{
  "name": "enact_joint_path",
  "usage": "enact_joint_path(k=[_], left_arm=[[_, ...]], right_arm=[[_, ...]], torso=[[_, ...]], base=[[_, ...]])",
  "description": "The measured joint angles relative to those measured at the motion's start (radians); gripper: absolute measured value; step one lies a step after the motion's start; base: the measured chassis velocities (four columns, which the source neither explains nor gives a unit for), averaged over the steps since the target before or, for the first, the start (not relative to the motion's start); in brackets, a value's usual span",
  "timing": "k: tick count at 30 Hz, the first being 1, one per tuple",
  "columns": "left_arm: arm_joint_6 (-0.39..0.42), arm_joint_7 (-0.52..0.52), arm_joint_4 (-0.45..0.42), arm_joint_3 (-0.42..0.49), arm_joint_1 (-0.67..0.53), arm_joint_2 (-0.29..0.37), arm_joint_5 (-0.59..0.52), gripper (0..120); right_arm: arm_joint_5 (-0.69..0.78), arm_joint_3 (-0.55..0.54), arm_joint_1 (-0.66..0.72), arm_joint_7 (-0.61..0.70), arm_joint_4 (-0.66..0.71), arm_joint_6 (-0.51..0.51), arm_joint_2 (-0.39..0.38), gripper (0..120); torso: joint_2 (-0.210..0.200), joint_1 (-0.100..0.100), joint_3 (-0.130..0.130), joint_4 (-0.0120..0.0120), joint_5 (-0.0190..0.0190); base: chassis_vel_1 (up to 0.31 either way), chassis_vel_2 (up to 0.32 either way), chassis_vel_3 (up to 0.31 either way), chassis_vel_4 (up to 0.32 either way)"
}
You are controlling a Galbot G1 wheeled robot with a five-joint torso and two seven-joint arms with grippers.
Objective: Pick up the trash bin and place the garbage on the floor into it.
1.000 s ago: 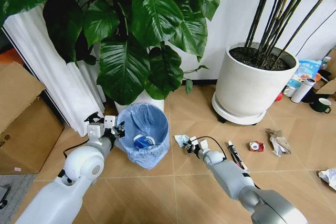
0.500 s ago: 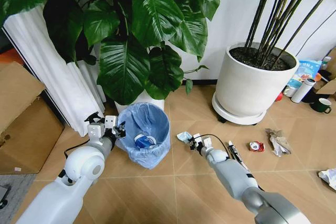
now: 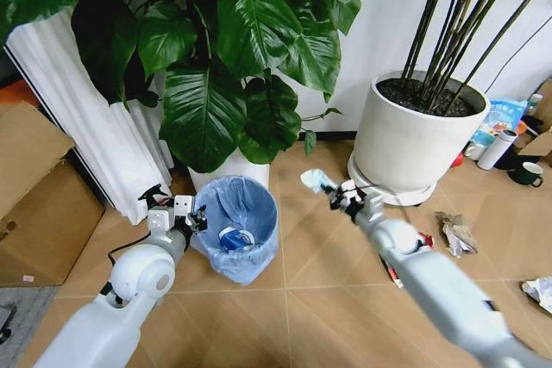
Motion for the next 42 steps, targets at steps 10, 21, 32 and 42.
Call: enact_joint_path(k=[10, 21, 32, 42], left_arm=[[0.032, -0.008, 0.037, 0.035, -0.031, -0.007, -0.026, 0], [0.032, -0.011, 0.046, 0.046, -0.043, -0.01, -0.039, 0], [0.026, -0.012, 0.041, 0.042, -0.044, -0.012, -0.04, 0], [0.018, -0.009, 0.035, 0.03, -0.034, -0.015, -0.029, 0]], right_arm=[[0.178, -0.103, 0.06, 0.082, 0.309, -0.078, -0.06, 0], [0.191, -0.32, 0.108, 0.096, 0.386, -0.176, -0.056, 14], [0.194, -0.315, 0.107, 0.096, 0.385, -0.189, -0.063, 54], [0.195, -0.232, 0.07, 0.203, 0.411, -0.173, -0.047, 86]], torso=[[0.0, 0.0, 0.0, 0.0005, -0.0007], [0.0, 0.0, 0.0, 0.0004, -0.001], [0.0, 0.0, 0.0, 0.0003, -0.0012], [0.0, 0.0, 0.0, 0.0005, -0.0011]], base=[[0.0, 0.0, 0.0, 0.0], [0.0, 0.0, 0.0, 0.0], [0.0, 0.0, 0.0, 0.0], [0.0, 0.0, 0.0, 0.0]])
